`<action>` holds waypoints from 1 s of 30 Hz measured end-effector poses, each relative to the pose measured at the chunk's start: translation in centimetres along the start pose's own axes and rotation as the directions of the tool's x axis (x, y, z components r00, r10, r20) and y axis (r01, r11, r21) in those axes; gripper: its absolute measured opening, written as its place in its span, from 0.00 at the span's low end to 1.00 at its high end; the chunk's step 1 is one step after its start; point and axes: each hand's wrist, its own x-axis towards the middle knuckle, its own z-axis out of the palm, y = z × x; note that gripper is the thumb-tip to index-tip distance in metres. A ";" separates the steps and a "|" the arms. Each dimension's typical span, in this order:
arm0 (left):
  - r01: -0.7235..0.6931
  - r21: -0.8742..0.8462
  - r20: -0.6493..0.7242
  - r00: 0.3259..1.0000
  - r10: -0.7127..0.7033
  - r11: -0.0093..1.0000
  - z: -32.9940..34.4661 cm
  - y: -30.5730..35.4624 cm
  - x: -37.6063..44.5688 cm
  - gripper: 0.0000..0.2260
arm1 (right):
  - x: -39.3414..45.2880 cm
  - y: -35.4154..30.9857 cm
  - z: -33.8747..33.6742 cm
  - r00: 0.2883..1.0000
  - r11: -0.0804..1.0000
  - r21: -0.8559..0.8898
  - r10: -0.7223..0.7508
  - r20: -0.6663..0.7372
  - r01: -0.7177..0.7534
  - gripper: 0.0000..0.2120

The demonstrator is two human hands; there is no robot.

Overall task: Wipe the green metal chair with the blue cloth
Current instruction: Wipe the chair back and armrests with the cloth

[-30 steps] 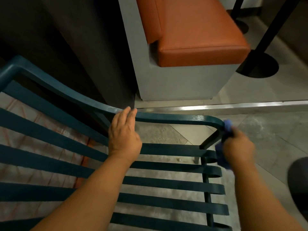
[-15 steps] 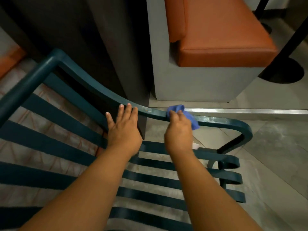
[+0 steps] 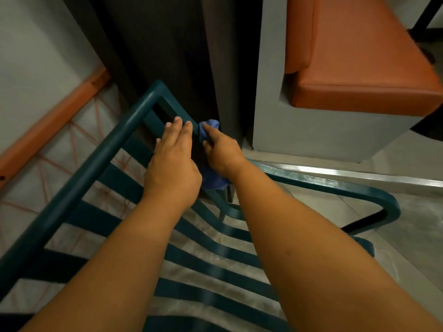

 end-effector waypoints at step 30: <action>0.154 -0.384 -0.045 0.982 -0.185 0.910 -20.7 -11.2 -20.7 0.20 | -21.9 -20.6 9.1 0.747 0.809 0.137 -0.582 0.321 0.571 0.11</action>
